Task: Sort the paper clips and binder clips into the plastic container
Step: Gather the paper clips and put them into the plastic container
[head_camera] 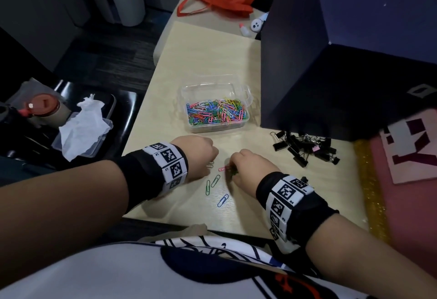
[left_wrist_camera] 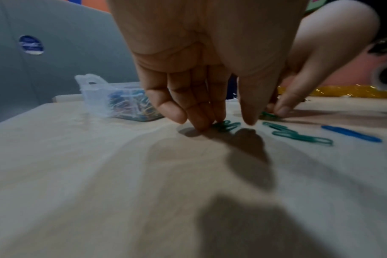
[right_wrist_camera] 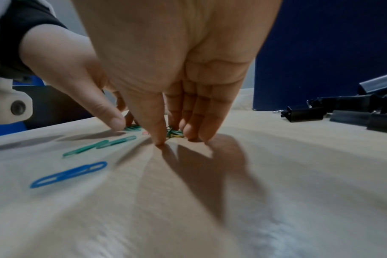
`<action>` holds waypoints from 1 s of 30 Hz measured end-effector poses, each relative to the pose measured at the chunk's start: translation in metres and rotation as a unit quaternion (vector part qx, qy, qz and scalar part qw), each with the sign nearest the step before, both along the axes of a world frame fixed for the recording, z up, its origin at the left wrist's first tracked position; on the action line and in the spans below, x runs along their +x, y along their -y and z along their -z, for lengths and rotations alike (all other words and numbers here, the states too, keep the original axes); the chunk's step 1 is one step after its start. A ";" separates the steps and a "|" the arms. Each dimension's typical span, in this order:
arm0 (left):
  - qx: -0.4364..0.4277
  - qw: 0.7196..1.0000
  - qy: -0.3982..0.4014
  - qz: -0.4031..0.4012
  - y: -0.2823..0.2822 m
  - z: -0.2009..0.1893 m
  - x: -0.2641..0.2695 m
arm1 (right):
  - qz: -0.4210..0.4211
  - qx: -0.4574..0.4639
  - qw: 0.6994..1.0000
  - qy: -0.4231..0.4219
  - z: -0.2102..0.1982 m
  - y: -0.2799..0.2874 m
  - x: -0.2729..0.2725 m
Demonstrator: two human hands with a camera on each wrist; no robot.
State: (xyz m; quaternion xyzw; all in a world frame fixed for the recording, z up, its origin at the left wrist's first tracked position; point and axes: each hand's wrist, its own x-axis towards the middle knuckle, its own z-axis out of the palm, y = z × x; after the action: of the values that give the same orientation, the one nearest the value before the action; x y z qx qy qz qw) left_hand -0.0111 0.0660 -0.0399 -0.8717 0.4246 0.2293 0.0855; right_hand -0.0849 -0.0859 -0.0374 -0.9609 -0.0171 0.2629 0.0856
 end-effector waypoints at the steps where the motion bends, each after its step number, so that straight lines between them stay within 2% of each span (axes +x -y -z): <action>1: 0.011 1.000 0.003 0.010 0.002 -0.001 -0.002 | 0.005 -0.004 1.000 -0.001 0.001 -0.001 0.000; 8: 0.050 0.999 0.004 0.002 0.011 -0.001 -0.009 | 0.065 -0.006 0.998 -0.007 0.005 -0.005 0.003; 13: 0.042 0.999 0.002 -0.009 0.012 0.000 -0.010 | 0.095 0.006 0.995 -0.024 0.004 -0.004 0.004; 18: -0.032 0.998 -0.002 -0.054 0.006 -0.009 0.003 | 0.136 0.042 0.990 -0.018 -0.010 0.001 0.014; 21: -0.100 0.991 0.012 -0.093 0.003 -0.021 0.021 | 0.174 0.080 0.980 0.052 -0.021 0.003 0.032; 24: -0.179 0.973 0.050 -0.133 -0.001 -0.036 0.042 | 0.239 0.160 0.945 0.155 -0.027 0.007 0.054; 26: -0.205 0.964 0.073 -0.154 -0.002 -0.043 0.055 | 0.263 0.207 0.927 0.170 -0.031 0.008 0.064; 27: -0.210 0.961 0.080 -0.164 -0.003 -0.045 0.059 | 0.258 0.204 0.929 0.168 -0.032 0.009 0.065; 30: -0.202 0.961 0.079 -0.171 -0.004 -0.045 0.062 | 0.204 0.127 0.960 0.145 -0.036 0.012 0.058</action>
State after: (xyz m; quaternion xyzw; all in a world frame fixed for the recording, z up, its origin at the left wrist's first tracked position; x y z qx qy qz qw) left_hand 0.0506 0.0700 0.0053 -0.9456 0.2991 0.0803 -0.0998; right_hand -0.0266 -0.0982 -0.0016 -0.9531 0.1336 0.0938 0.2548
